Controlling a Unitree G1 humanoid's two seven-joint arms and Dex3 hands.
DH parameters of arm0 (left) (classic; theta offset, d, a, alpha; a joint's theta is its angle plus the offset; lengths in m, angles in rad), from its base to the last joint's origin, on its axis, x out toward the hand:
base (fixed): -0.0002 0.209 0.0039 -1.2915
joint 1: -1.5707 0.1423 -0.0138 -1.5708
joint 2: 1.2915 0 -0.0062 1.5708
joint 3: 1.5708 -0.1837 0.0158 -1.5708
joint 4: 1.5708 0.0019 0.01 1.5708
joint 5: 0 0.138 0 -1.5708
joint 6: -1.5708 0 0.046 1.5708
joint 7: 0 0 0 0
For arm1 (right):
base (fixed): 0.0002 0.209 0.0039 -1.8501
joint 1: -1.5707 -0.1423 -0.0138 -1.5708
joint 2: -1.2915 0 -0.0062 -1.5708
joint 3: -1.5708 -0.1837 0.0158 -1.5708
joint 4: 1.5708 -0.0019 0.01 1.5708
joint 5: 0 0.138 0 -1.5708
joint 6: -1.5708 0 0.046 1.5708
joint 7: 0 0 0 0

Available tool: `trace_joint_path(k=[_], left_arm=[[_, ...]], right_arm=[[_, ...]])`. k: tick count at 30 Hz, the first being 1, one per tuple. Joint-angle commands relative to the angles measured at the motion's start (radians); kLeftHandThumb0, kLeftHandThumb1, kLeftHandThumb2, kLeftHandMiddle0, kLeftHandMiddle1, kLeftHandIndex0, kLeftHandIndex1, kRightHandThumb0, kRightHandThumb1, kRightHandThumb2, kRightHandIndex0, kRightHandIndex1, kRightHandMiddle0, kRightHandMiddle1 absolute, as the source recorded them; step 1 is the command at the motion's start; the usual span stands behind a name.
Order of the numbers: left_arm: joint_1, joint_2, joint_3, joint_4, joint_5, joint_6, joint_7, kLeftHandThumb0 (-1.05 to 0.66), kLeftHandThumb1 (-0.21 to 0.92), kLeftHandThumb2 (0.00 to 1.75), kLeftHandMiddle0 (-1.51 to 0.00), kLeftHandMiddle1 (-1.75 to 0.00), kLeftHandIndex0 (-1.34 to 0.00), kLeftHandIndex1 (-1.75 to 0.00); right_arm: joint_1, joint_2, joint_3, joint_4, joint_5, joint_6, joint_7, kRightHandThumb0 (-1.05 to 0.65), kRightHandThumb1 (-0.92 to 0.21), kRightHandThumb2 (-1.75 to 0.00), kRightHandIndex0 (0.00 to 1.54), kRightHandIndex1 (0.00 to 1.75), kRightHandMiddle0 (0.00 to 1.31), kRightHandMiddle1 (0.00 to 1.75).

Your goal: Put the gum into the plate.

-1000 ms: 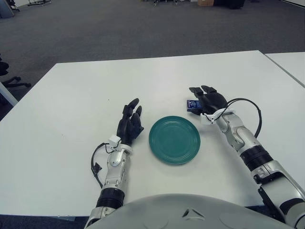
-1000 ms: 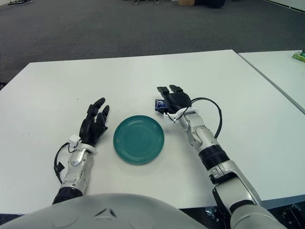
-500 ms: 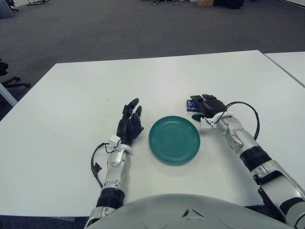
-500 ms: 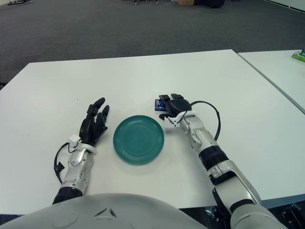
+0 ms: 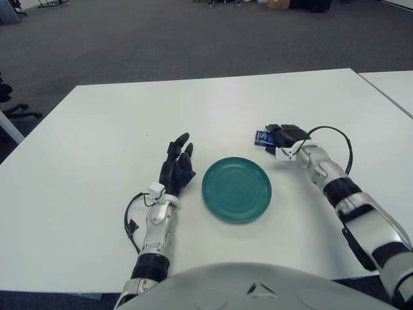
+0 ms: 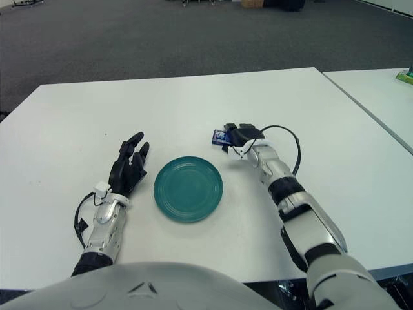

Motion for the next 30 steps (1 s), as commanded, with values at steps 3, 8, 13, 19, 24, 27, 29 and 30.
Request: trace_joint_path(k=[3,8,13,19,24,27,29,30], left_arm=[[0.061,-0.091,-0.008,0.102,-0.013,0.003,0.025,-0.77,0.92,0.83,-0.35,0.00,0.00,-0.76],[0.063,-0.091,-0.013,0.102,-0.010,-0.009,0.030,-0.76,0.92,0.84,-0.35,0.00,0.00,-0.77],[0.065,-0.092,-0.016,0.100,-0.011,-0.012,0.032,-0.77,0.92,0.85,-0.35,0.00,0.00,-0.76],[0.069,-0.094,-0.015,0.089,-0.020,-0.014,0.030,-0.77,0.92,0.85,-0.35,0.00,0.00,-0.76],[0.073,-0.096,-0.017,0.078,-0.021,-0.013,0.034,-0.77,0.92,0.85,-0.34,0.00,0.00,-0.73],[0.079,-0.094,-0.021,0.065,-0.016,-0.012,0.039,-0.77,0.92,0.85,-0.34,0.00,0.00,-0.74],[0.079,-0.094,-0.021,0.064,-0.015,-0.012,0.042,-0.77,0.92,0.85,-0.34,0.00,0.00,-0.74],[0.078,-0.093,-0.020,0.065,-0.014,-0.012,0.043,-0.78,0.92,0.85,-0.34,0.00,0.00,-0.74]], right_arm=[[-0.018,0.017,0.039,0.119,0.010,-0.013,0.005,-0.78,-0.91,-0.34,0.18,0.03,0.00,0.35],[-0.042,0.016,0.052,0.158,0.023,-0.029,0.014,-0.77,-0.92,-0.34,0.37,0.12,0.00,0.43],[-0.062,0.010,0.041,0.165,0.059,-0.049,0.050,-0.69,-0.92,-0.36,0.47,0.94,0.01,1.11],[-0.055,-0.013,0.030,0.156,0.099,-0.097,0.073,-0.43,-0.67,-0.84,0.64,1.66,0.33,1.68],[-0.035,-0.046,0.030,0.128,0.122,-0.140,0.088,-0.41,-0.60,-0.95,0.76,1.73,0.40,1.74],[-0.032,-0.059,0.033,0.121,0.130,-0.160,0.099,-0.41,-0.58,-0.98,0.81,1.74,0.41,1.74],[-0.034,-0.064,0.035,0.121,0.135,-0.165,0.105,-0.41,-0.57,-0.99,0.84,1.74,0.42,1.74],[-0.035,-0.066,0.036,0.121,0.137,-0.167,0.107,-0.41,-0.57,-0.99,0.85,1.75,0.42,1.75]])
